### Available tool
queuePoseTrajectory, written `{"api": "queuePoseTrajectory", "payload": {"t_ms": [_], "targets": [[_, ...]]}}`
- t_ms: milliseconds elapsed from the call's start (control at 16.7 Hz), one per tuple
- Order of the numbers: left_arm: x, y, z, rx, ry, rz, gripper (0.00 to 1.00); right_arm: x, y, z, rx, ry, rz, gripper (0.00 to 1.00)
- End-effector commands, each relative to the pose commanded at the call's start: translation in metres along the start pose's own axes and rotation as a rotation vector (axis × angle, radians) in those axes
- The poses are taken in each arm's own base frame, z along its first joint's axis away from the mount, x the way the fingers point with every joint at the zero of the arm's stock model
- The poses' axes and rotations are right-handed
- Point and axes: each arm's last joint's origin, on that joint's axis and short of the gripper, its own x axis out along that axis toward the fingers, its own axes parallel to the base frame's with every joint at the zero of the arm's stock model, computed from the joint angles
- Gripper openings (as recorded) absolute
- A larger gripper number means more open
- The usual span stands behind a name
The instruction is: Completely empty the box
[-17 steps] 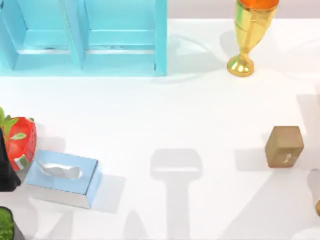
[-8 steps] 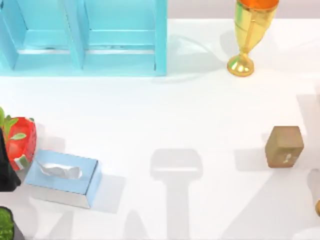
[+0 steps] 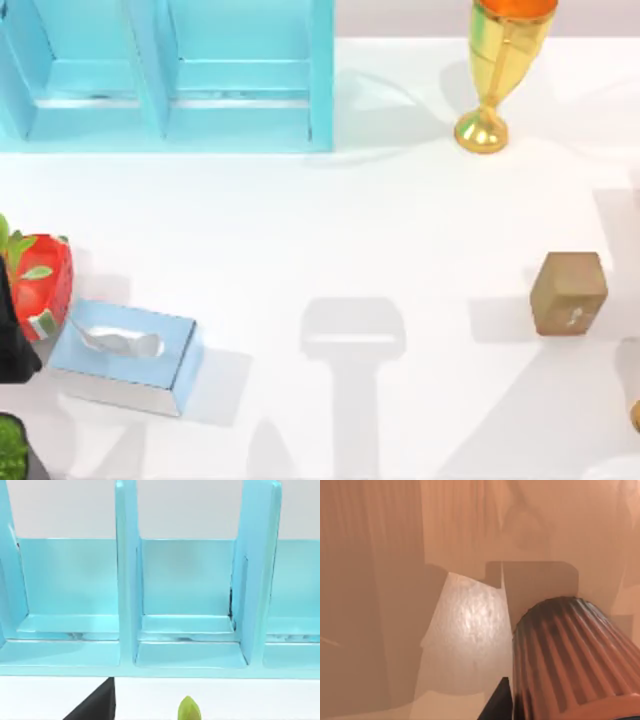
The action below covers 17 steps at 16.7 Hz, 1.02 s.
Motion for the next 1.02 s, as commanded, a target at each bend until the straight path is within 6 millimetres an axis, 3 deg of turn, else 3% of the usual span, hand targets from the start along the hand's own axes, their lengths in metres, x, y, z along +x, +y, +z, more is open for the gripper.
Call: {"api": "queuePoseTrajectory", "payload": {"t_ms": [360,600,840,1020], "targets": [[0.0,0.0,0.0,0.0,0.0,0.0,1.0,-0.064,0.016,0.01,-0.052,-0.02,0.007,0.0],[0.0,0.0,0.0,0.0,0.0,0.0,1.0,-0.1,0.015,0.012,-0.085,0.003,0.029,0.0],[0.0,0.0,0.0,0.0,0.0,0.0,1.0,-0.122,0.001,0.003,-0.021,0.003,0.009,0.0],[0.0,0.0,0.0,0.0,0.0,0.0,1.0,-0.125,-0.001,0.0,-0.001,0.001,0.001,0.0]]}}
